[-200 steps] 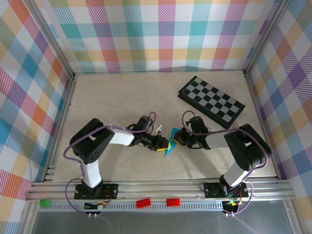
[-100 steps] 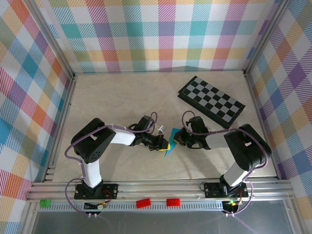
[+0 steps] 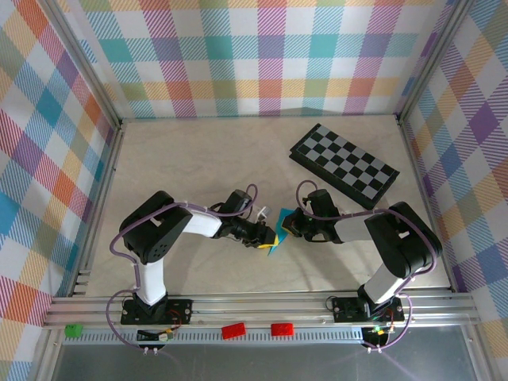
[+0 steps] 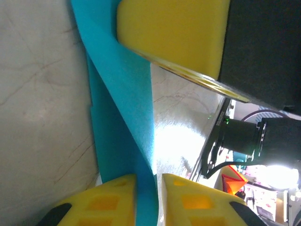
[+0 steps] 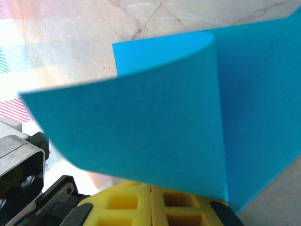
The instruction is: Fold a paper plane with a square sheet of paper (pick it up from the middle)
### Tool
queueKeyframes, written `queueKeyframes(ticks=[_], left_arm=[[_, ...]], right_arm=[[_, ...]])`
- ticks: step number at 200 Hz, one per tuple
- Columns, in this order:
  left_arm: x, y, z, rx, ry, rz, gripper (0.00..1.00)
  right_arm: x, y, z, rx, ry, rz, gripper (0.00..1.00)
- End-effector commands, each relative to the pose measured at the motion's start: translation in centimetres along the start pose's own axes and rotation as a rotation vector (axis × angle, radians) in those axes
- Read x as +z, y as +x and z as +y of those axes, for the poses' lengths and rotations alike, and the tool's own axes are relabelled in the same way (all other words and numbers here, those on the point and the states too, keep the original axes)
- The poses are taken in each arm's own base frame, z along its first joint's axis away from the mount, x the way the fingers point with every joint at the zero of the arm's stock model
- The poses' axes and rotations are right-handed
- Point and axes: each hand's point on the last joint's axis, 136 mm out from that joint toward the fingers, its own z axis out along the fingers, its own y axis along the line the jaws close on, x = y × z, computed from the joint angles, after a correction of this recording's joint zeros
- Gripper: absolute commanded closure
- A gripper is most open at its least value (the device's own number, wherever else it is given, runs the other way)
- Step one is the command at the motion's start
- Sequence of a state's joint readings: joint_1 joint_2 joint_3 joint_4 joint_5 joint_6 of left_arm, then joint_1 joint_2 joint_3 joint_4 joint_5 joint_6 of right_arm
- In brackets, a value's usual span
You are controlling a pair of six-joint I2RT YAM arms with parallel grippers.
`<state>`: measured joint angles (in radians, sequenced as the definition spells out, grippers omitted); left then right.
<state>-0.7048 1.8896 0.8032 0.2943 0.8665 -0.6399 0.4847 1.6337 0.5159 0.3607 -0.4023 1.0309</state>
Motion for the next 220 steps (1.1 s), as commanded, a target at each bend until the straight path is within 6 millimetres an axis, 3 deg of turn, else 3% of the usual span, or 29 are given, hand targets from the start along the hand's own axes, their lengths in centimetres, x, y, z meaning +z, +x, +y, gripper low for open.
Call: queueKeyframes(ticks=[1, 48, 87, 112, 172, 220], left_arm=[[-0.2, -1.5, -1.9, 0.049, 0.034, -0.035, 0.79], [-0.7, -2.6, -1.5, 0.05, -0.016, -0.1, 0.72], [-2.4, -2.9, -0.8, 0.072, -0.123, -0.165, 0.64], [-2.9, -2.9, -1.4, 0.089, -0.127, -0.172, 0.62], [-2.0, -2.5, -1.3, 0.064, -0.093, -0.118, 0.68], [-2.1, -2.2, -1.9, 0.048, -0.067, -0.115, 0.83]], right_arm=[[0.0, 2.0, -5.7, 0.074, 0.186, 0.039, 0.93], [0.0, 2.0, -5.8, 0.075, 0.188, 0.04, 0.93], [0.0, 2.0, -5.6, 0.074, 0.183, 0.039, 0.93], [0.0, 2.0, -5.7, 0.076, 0.184, 0.04, 0.93], [0.0, 2.0, -5.7, 0.077, 0.185, 0.037, 0.93], [-0.1, 2.0, -5.7, 0.078, 0.185, 0.039, 0.93]])
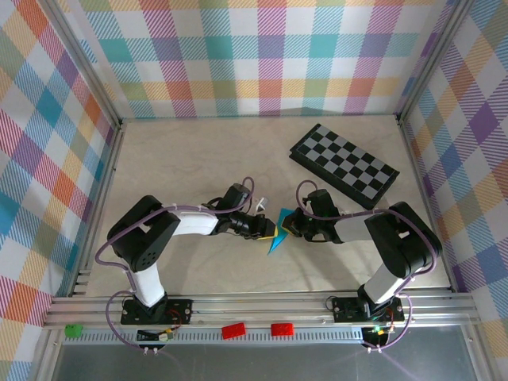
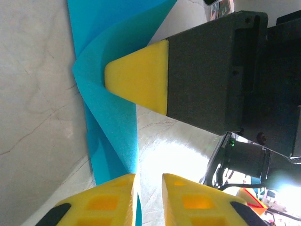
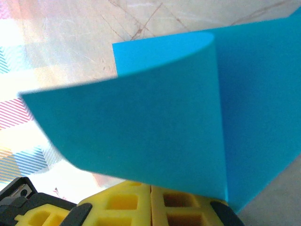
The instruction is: Fold a paper plane with a square sheet of paper (pick it up from the middle)
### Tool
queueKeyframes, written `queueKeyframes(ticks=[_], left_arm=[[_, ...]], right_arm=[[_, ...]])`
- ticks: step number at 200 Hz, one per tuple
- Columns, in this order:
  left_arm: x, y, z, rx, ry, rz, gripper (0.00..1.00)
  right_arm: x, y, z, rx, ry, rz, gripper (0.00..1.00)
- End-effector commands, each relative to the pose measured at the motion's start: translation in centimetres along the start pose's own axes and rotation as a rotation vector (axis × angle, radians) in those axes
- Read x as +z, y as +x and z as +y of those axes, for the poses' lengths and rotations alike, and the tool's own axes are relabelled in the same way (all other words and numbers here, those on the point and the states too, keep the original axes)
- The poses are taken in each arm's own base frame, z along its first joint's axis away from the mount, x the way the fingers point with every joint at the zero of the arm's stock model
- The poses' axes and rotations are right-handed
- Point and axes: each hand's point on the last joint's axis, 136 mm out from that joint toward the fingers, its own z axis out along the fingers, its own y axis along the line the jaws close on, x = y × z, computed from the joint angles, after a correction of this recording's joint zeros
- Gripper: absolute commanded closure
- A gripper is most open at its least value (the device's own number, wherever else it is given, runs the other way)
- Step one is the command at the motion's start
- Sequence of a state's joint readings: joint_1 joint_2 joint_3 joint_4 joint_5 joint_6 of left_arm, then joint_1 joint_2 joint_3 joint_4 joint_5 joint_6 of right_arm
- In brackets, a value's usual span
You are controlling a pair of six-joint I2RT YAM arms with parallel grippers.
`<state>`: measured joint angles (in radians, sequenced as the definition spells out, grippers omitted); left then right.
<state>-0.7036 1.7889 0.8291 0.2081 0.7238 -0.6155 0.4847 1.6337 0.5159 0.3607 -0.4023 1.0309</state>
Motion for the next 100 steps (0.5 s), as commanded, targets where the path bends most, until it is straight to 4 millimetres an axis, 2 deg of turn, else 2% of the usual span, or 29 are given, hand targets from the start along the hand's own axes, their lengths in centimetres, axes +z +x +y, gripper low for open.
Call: queueKeyframes(ticks=[1, 30, 64, 100], left_arm=[[-0.4, -0.1, -0.6, -0.005, 0.018, 0.0, 0.84], [-1.0, -0.7, -2.0, 0.005, 0.052, -0.025, 1.0], [0.0, -0.5, -3.1, -0.001, 0.123, 0.031, 1.0], [1.3, 0.5, -2.4, 0.014, 0.09, 0.108, 1.0]], right_arm=[[-0.1, 2.0, -5.7, 0.078, 0.185, 0.039, 0.93], [0.0, 2.0, -5.8, 0.079, 0.187, 0.038, 0.93], [0.0, 2.1, -5.8, 0.08, 0.188, 0.041, 0.93], [0.0, 2.1, -5.8, 0.08, 0.188, 0.041, 0.93]])
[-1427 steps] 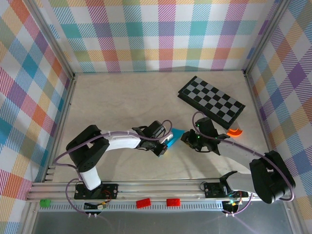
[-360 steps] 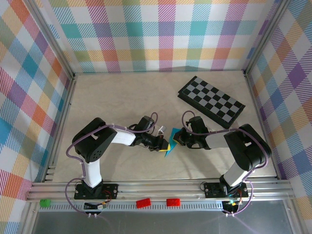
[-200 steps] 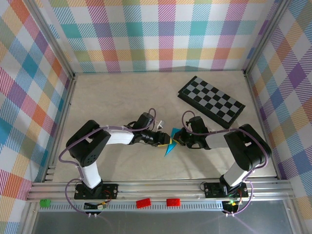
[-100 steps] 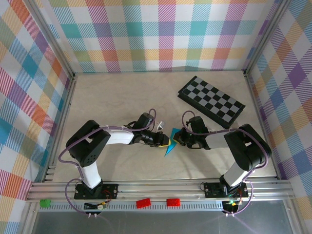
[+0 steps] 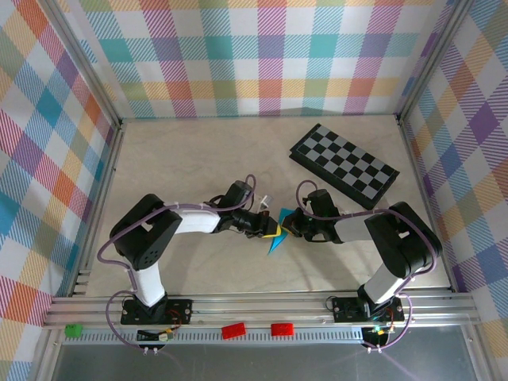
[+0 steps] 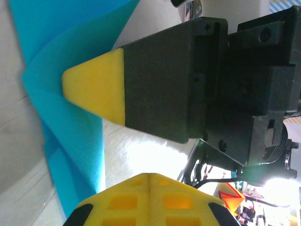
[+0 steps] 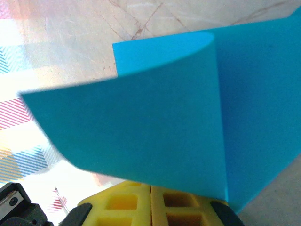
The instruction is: Fold a paper plane with a square sheet of paper (pick it up from the middle)
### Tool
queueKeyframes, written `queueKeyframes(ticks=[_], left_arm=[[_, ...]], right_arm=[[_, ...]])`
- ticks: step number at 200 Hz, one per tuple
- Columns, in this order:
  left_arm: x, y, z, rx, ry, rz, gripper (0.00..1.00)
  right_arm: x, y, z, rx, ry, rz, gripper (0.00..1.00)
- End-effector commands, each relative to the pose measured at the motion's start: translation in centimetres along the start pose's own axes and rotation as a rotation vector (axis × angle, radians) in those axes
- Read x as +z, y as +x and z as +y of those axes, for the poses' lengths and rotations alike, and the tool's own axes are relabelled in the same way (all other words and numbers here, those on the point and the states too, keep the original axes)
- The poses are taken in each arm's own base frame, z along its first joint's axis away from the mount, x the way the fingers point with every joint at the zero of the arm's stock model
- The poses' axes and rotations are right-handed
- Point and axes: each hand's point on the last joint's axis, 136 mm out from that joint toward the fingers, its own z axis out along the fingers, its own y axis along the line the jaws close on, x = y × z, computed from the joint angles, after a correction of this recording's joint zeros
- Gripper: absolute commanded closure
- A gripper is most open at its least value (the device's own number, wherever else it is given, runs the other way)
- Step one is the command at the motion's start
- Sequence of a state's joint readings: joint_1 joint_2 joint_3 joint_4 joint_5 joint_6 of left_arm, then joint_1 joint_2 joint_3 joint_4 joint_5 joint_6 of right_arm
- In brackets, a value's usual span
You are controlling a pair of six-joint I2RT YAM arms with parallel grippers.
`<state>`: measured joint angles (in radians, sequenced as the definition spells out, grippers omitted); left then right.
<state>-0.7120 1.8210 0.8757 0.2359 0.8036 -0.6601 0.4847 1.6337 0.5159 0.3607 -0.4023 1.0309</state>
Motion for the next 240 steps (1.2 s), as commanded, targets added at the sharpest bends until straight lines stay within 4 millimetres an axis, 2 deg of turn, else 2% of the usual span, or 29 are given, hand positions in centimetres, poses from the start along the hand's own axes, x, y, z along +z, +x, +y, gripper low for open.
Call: queueKeyframes(ticks=[1, 56, 117, 156, 173, 214, 240], left_arm=[[0.8, 0.9, -0.3, 0.022, 0.007, 0.071, 1.0], [2.0, 2.0, 1.2, 0.047, -0.069, 0.155, 1.0], [2.3, 3.5, 3.6, 0.031, -0.134, 0.209, 1.0], [1.8, 4.3, 4.9, 0.035, -0.198, 0.216, 1.0], [1.4, 4.1, 4.3, 0.052, -0.194, 0.203, 1.0], [0.7, 3.1, 0.2, 0.135, -0.142, 0.156, 1.0], [1.2, 3.6, -0.5, 0.155, -0.124, 0.181, 1.0]], right_arm=[[0.0, 2.1, -5.8, 0.08, 0.188, 0.041, 0.93], [0.0, 2.1, -5.9, 0.082, 0.19, 0.043, 0.93], [0.1, 2.2, -6.2, 0.085, 0.196, 0.047, 0.93], [0.2, 2.3, -6.3, 0.087, 0.199, 0.05, 0.93], [0.2, 2.3, -6.2, 0.087, 0.198, 0.049, 0.93], [0.1, 2.3, -6.3, 0.088, 0.203, 0.049, 0.93], [0.2, 2.3, -6.4, 0.091, 0.205, 0.05, 0.93]])
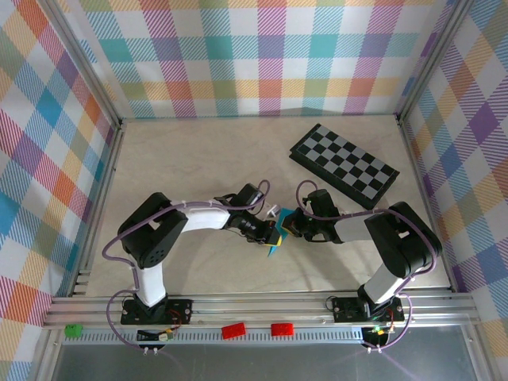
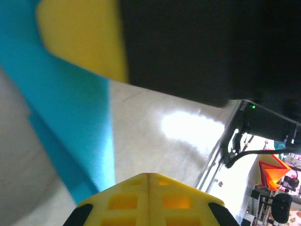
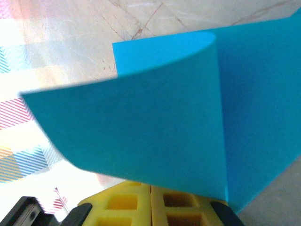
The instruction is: Fold a paper plane with a square sheet of paper (pick it up from the middle)
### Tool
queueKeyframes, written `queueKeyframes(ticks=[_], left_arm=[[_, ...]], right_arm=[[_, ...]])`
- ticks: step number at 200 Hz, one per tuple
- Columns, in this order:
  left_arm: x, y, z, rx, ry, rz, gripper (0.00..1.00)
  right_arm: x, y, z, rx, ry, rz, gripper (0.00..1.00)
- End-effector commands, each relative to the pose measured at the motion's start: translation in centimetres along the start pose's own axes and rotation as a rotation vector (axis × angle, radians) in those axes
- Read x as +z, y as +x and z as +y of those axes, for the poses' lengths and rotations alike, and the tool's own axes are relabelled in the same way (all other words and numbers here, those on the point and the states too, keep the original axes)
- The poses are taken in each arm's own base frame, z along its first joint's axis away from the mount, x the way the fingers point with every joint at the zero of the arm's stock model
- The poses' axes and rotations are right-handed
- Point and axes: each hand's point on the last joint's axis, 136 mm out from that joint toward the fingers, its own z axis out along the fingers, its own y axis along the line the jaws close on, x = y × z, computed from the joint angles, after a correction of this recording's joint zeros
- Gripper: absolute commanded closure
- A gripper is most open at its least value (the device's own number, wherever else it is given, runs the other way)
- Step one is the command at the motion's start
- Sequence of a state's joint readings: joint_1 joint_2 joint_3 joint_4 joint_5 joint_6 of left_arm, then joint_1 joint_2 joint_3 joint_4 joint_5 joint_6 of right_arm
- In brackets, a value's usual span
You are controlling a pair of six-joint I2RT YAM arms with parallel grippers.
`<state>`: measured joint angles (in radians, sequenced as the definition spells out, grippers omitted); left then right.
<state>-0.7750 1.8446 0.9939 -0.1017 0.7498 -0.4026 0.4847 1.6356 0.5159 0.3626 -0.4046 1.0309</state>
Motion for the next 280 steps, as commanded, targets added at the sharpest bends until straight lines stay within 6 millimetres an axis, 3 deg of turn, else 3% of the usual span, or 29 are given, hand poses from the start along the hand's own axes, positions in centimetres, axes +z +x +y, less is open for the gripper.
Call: queueKeyframes(ticks=[1, 81, 280], left_arm=[[0.1, 0.5, -1.4, 0.038, 0.013, 0.024, 1.0], [1.8, 0.2, 0.6, 0.036, -0.068, 0.051, 1.0], [1.3, 3.7, 4.0, 0.005, -0.174, 0.088, 1.0]], right_arm=[[0.1, 2.3, -6.4, 0.092, 0.206, 0.048, 0.93], [0.1, 2.3, -6.4, 0.09, 0.204, 0.049, 0.93], [0.4, 2.5, -6.9, 0.095, 0.216, 0.059, 0.93]])
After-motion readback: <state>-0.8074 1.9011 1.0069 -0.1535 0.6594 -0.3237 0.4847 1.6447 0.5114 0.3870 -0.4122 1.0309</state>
